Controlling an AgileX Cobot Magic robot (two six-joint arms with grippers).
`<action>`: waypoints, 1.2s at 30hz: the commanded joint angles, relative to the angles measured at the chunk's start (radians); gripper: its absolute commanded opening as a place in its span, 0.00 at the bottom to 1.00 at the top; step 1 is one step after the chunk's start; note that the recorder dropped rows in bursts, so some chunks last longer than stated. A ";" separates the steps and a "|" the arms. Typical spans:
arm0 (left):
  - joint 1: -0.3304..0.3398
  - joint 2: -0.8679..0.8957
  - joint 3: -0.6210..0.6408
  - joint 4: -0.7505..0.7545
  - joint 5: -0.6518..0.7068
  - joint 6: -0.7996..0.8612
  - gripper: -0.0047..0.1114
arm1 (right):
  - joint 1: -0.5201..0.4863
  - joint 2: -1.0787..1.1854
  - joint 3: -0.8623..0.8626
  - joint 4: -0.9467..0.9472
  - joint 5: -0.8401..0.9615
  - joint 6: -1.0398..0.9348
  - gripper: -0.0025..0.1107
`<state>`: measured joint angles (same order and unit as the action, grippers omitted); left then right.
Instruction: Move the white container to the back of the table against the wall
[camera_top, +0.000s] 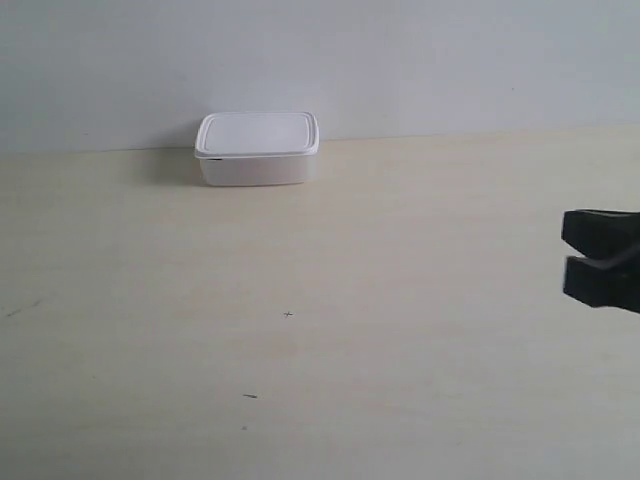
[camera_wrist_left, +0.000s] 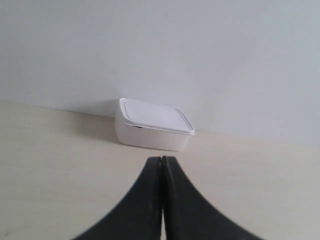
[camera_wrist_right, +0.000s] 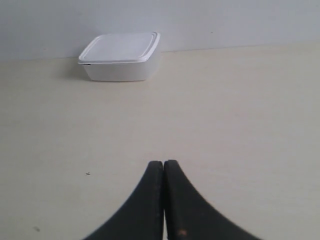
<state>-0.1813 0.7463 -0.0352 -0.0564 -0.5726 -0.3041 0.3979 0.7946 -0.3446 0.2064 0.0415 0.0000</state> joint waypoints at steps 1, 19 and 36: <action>0.002 -0.146 0.008 0.033 0.186 -0.050 0.04 | -0.002 -0.229 0.013 0.005 0.188 0.000 0.02; 0.002 -0.472 0.008 0.033 0.253 -0.071 0.04 | -0.002 -0.548 0.013 0.054 0.354 0.052 0.02; 0.002 -0.474 0.008 0.033 0.317 -0.071 0.04 | -0.002 -0.548 0.013 0.054 0.307 0.050 0.02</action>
<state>-0.1813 0.2782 -0.0304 -0.0260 -0.2591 -0.3705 0.3979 0.2479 -0.3397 0.2602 0.3511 0.0494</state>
